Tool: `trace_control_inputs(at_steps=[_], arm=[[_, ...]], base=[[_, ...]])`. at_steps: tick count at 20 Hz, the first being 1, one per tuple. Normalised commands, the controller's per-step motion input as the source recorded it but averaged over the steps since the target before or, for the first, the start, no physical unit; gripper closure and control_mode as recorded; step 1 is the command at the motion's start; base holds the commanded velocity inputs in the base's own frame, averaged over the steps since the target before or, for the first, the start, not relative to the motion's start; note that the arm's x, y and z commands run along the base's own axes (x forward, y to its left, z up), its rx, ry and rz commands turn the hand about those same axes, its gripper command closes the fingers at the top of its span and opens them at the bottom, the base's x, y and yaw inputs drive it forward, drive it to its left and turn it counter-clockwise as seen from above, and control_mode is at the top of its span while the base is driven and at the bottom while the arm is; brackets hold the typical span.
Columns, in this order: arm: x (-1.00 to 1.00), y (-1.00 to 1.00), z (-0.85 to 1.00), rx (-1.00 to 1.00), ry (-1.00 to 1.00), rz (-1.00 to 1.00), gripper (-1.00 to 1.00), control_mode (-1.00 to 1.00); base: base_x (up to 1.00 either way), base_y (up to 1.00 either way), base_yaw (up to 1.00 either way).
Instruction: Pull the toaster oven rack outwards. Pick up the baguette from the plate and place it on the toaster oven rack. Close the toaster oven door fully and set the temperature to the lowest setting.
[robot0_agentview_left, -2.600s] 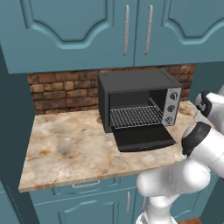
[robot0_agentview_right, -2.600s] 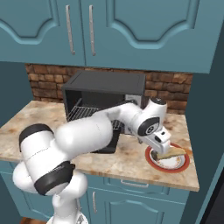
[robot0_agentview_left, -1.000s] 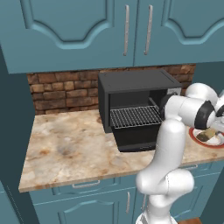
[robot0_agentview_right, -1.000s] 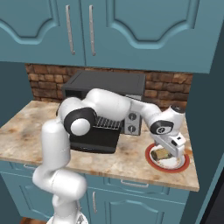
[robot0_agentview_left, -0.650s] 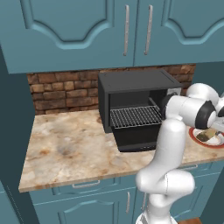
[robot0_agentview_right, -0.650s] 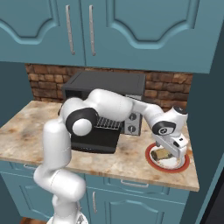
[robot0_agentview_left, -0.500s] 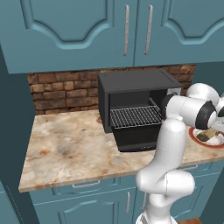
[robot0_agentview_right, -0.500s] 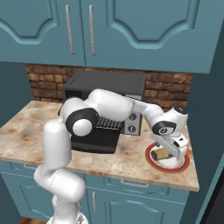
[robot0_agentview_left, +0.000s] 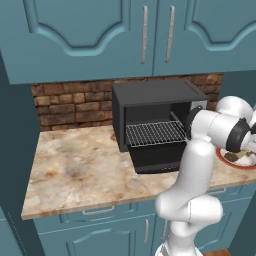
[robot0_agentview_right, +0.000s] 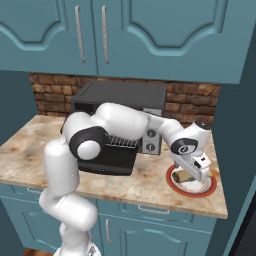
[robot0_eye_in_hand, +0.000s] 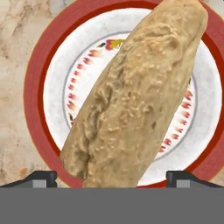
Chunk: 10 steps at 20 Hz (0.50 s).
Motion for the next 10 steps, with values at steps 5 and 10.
trace_control_inputs(at_steps=[5,10], arm=[[0.01,0.24,-0.1,-0.07,0.0,-0.16,-1.0,-1.0],[0.03,0.0,-0.09,0.0,0.0,-0.24,-1.0,-1.0]], base=[[0.0,0.0,0.0],[0.0,0.0,0.0]])
